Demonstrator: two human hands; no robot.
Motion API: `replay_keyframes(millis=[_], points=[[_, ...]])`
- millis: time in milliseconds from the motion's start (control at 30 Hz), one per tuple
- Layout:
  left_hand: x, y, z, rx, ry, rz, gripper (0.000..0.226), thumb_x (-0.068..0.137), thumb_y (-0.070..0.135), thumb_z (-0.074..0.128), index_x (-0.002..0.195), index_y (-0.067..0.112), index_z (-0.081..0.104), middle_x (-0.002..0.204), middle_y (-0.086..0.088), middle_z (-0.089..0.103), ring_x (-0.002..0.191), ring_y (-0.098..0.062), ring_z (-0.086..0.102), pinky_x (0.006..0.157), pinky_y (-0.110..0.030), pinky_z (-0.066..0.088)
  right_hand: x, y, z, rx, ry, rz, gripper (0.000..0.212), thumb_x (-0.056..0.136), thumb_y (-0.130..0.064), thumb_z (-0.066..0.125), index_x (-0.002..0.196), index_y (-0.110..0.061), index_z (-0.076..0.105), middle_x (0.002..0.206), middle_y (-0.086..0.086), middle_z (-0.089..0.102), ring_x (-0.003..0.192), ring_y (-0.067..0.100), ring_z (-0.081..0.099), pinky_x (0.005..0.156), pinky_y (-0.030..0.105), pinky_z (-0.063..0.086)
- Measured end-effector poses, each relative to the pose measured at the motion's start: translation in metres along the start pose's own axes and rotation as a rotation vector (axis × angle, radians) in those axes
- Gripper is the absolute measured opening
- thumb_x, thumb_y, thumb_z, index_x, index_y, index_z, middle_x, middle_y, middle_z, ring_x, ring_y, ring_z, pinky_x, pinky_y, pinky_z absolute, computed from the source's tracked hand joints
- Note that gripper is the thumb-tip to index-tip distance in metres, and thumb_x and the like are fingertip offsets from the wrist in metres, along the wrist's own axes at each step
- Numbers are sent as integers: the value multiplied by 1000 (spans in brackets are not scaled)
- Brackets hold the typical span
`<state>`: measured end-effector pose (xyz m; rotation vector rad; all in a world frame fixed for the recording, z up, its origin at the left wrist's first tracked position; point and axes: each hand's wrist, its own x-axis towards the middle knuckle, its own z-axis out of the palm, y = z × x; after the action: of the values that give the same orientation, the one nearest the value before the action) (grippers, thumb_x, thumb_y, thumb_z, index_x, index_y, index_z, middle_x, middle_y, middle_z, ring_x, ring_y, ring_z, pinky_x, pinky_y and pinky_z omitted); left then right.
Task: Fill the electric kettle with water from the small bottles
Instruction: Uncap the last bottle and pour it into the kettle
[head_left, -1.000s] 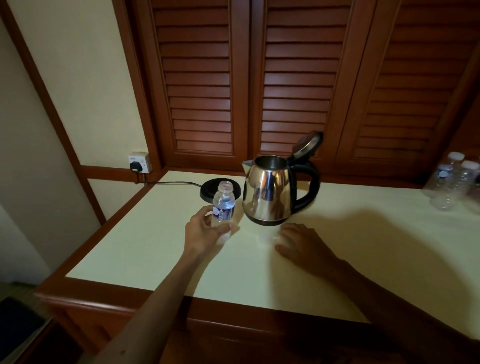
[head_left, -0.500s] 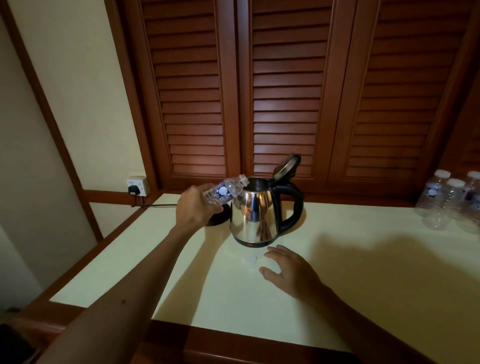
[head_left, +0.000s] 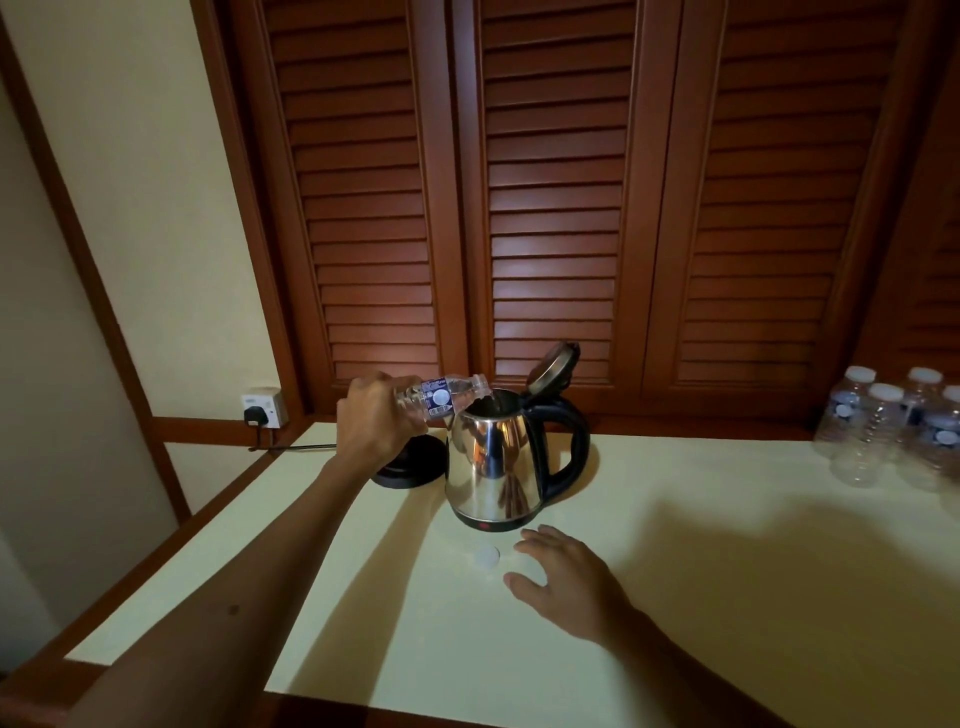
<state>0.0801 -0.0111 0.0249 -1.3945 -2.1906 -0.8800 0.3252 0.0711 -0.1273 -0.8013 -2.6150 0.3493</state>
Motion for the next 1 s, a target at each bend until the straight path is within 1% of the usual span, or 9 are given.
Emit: replay_keyframes(millis=[100, 200, 300, 433, 533, 633, 767, 900, 1000], points=[[3, 3, -4, 44, 6, 22, 40, 67, 25, 87, 104, 27, 73, 90, -4, 68, 85, -24, 59, 68, -42, 55, 0, 0, -1, -4, -3, -3, 59, 85, -61, 46, 133, -27, 52, 145, -12, 44, 138, 6, 31, 111, 25, 27], [6, 3, -5, 74, -5, 24, 38, 69, 29, 85, 104, 30, 71, 93, -3, 66, 88, -25, 58, 70, -43, 54, 2, -1, -2, -4, -3, -5, 60, 85, -61, 46, 133, -26, 51, 146, -13, 43, 138, 6, 30, 111, 25, 26], [8, 1, -4, 93, -12, 33, 39, 70, 31, 84, 106, 29, 70, 96, -5, 65, 92, -27, 57, 70, -41, 51, 2, -1, -4, -2, -6, -6, 60, 85, -61, 46, 134, -26, 51, 146, -13, 43, 138, 6, 30, 110, 25, 26], [9, 1, -4, 116, 0, 60, 36, 73, 31, 83, 106, 28, 71, 95, -7, 64, 94, -29, 55, 69, -38, 45, 1, -2, -4, -10, 5, -14, 61, 83, -61, 46, 132, -26, 53, 144, -13, 45, 137, 4, 32, 109, 23, 27], [11, 1, -4, 139, -9, 62, 41, 75, 35, 81, 114, 30, 70, 102, -8, 64, 98, -30, 55, 72, -37, 43, 2, -2, -3, -8, 4, -11, 63, 82, -63, 44, 132, -26, 53, 144, -14, 45, 136, 4, 33, 109, 23, 28], [13, 4, -6, 161, -24, 50, 45, 75, 33, 82, 118, 30, 69, 110, -9, 64, 102, -29, 53, 76, -39, 43, 2, -2, -4, -6, 0, -10, 63, 81, -63, 44, 132, -27, 53, 144, -14, 45, 136, 3, 33, 109, 24, 29], [13, 7, -8, 160, -46, 15, 56, 75, 30, 83, 128, 24, 65, 120, -10, 62, 111, -29, 50, 84, -42, 43, 2, -2, -5, -7, -4, -8, 61, 83, -62, 46, 133, -27, 52, 145, -14, 44, 136, 3, 31, 109, 23, 26], [11, 9, -10, 159, -52, 26, 57, 78, 28, 81, 131, 25, 61, 124, -10, 61, 115, -30, 48, 89, -44, 42, 2, -3, -6, -8, -9, -8, 60, 84, -61, 46, 133, -26, 52, 145, -13, 43, 137, 4, 30, 109, 22, 24], [11, 10, -10, 157, -51, 26, 64, 76, 28, 82, 134, 24, 56, 128, -9, 60, 118, -29, 48, 92, -45, 42, 1, -4, -7, -5, -5, -7, 60, 84, -60, 47, 134, -26, 52, 146, -13, 43, 137, 4, 30, 110, 22, 24]])
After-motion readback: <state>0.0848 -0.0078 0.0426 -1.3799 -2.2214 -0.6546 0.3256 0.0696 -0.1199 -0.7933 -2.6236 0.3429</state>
